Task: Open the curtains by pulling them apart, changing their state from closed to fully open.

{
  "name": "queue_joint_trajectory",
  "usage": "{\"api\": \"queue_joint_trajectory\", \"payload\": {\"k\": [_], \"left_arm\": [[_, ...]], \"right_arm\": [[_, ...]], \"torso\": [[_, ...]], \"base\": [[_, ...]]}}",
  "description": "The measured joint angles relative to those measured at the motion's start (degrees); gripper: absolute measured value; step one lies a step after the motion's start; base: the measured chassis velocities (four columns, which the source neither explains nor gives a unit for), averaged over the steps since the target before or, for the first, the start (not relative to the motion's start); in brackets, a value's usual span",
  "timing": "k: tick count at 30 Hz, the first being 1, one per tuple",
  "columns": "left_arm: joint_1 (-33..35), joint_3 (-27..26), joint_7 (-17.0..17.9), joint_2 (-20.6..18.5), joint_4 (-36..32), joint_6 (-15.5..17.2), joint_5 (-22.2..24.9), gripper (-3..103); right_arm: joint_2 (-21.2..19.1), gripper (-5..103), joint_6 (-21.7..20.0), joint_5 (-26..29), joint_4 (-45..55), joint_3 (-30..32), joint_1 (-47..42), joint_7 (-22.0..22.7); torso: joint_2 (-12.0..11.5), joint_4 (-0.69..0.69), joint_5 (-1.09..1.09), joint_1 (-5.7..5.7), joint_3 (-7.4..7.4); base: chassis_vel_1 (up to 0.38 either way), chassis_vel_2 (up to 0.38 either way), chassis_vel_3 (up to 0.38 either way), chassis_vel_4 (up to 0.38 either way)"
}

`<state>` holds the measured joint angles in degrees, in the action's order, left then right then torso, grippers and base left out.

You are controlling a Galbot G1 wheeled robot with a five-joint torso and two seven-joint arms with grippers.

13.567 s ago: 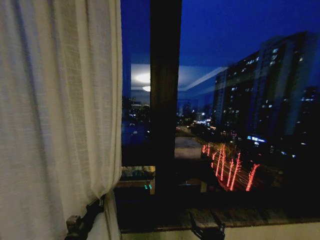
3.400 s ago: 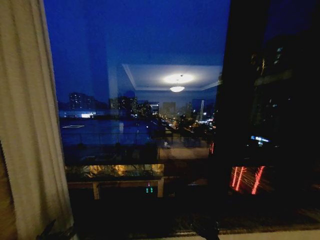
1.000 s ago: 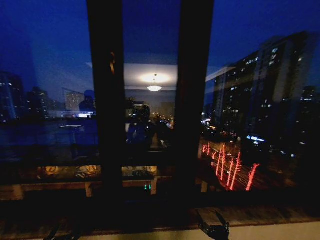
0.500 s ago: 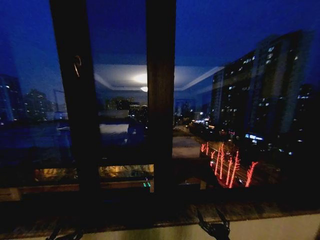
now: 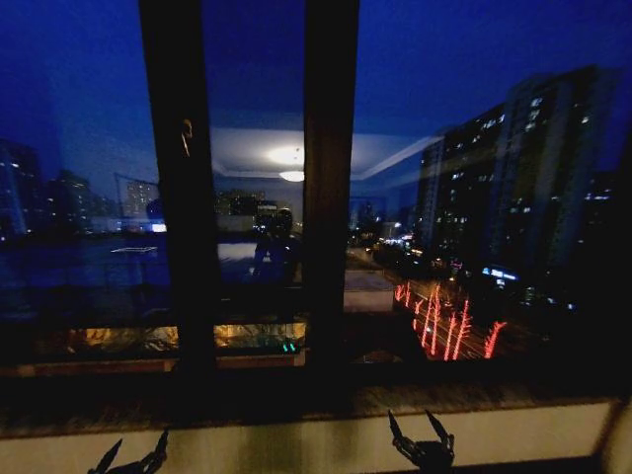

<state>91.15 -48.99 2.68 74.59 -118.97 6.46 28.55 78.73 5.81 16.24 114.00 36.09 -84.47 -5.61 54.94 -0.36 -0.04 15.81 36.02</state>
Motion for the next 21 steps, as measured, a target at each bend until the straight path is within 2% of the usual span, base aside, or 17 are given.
{"api": "queue_joint_trajectory", "payload": {"k": [9,21], "left_arm": [[-0.2,0.4,-0.1,-0.1,0.4,-0.4,0.0,100],[-0.6,1.2,-0.2,-0.4,0.9,-1.3,-0.3,100]], "right_arm": [[0.0,100,0.3,-0.1,-0.2,0.3,-0.2,-1.1],[0.0,100,-0.4,-1.1,-0.1,0.4,-0.8,-1.5]], "torso": [[0.0,-0.02,0.04,-0.07,-0.03],[0.0,-0.03,0.06,0.04,0.02]], "base": [[0.258,-0.276,-0.259,0.281],[-0.003,-0.017,-0.013,0.024]]}}
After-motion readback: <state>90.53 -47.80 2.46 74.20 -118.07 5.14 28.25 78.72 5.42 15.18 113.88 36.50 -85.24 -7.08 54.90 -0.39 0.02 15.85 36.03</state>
